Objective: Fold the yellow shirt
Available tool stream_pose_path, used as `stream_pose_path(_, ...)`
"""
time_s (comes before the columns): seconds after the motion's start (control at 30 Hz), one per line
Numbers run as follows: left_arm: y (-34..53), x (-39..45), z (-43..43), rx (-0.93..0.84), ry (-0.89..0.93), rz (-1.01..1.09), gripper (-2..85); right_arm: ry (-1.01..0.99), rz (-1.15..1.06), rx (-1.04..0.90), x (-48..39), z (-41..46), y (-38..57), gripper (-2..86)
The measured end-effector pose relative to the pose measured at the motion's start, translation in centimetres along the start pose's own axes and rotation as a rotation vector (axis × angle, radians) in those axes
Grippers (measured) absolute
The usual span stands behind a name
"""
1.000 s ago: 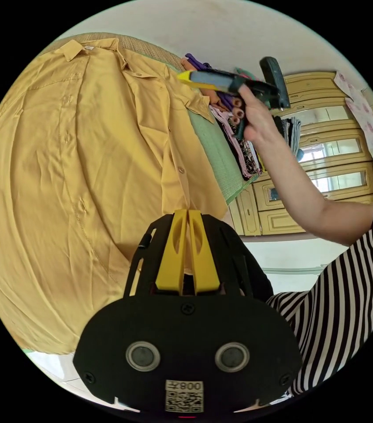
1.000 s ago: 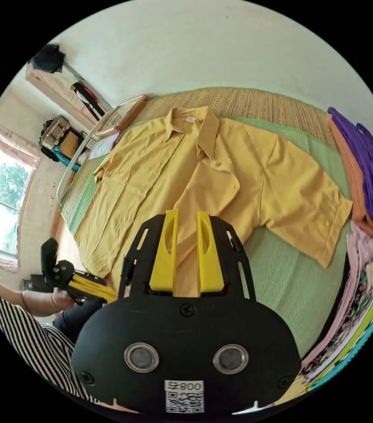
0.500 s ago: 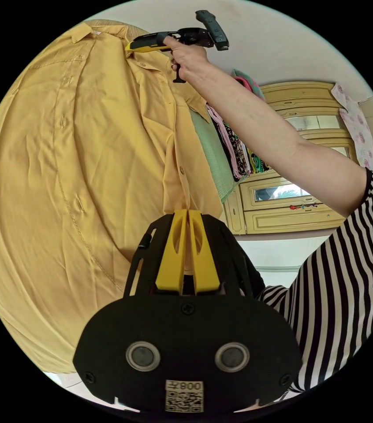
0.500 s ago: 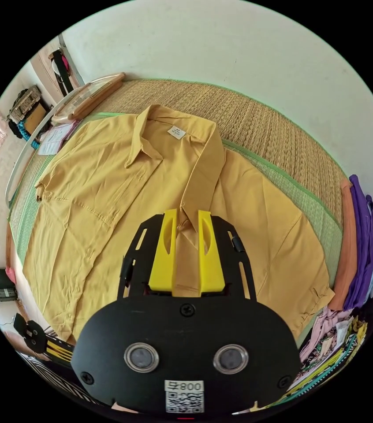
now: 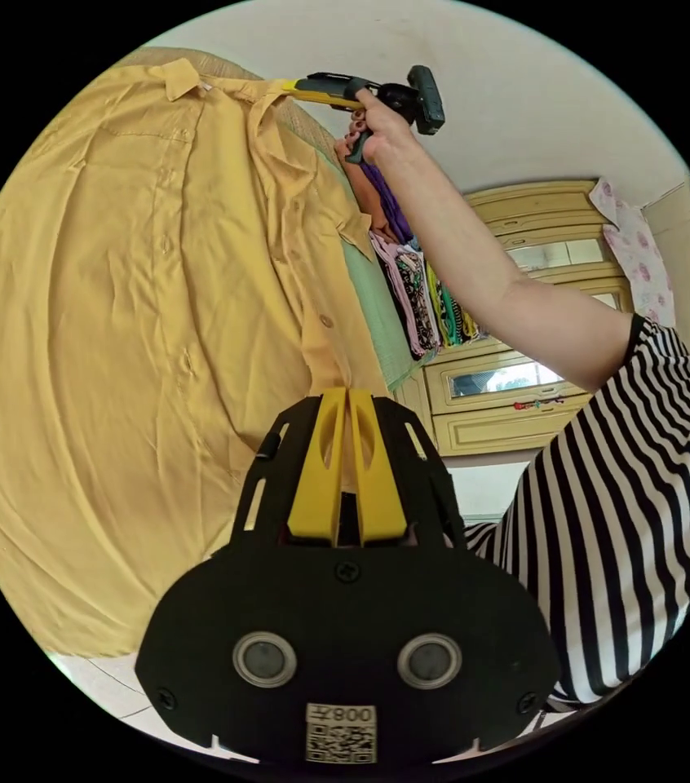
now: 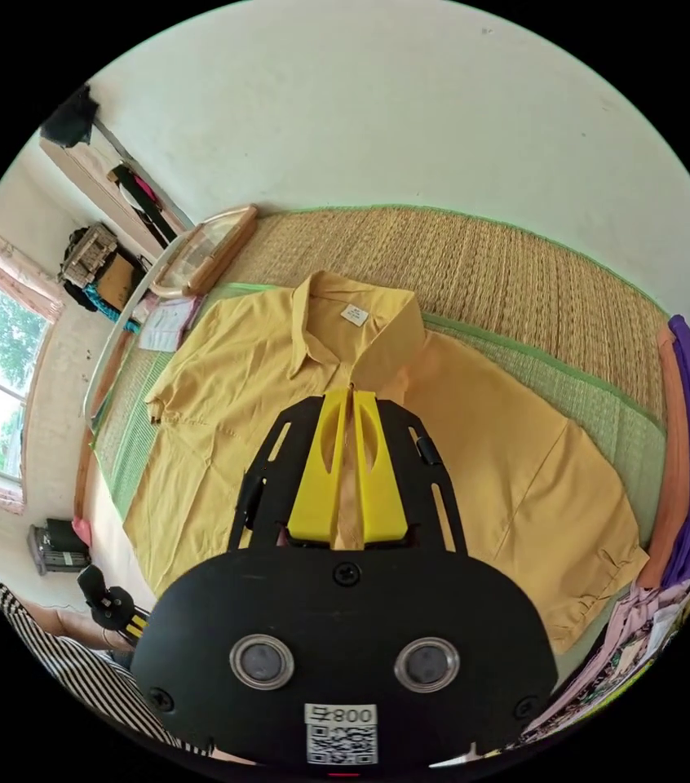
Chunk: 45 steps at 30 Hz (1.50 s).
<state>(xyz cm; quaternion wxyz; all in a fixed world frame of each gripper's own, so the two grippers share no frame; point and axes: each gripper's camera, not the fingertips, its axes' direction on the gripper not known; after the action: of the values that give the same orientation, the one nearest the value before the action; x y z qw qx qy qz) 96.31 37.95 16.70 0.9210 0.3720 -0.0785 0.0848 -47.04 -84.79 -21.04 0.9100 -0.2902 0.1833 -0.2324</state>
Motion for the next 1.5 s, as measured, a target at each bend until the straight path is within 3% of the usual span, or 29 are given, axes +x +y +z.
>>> stream_pose_path(0.3, 4.2, -3.9, -5.2, 0.092, -0.036, -0.142, 0.4, -0.167, 0.109, 0.027, 3.0, 4.6, -3.5, 0.6)
stream_pose_path(0.5, 6.3, -4.0, -7.5, 0.192, -0.003, -0.114, 0.4, -0.286, 0.198, 0.096, 7.3, 6.4, -2.9, 0.5)
stream_pose_path(1.0, 8.6, -9.3, -5.5, 0.062, -0.079, -0.257, 0.3, -0.309, 0.232, -0.017, 11.8, 17.1, 0.0, 1.1)
stream_pose_path(1.5, 9.6, -10.6, -5.2, 0.057, -0.061, -0.241, 0.5, -0.382, 0.310, 0.065, 15.1, 23.0, 3.4, 1.9)
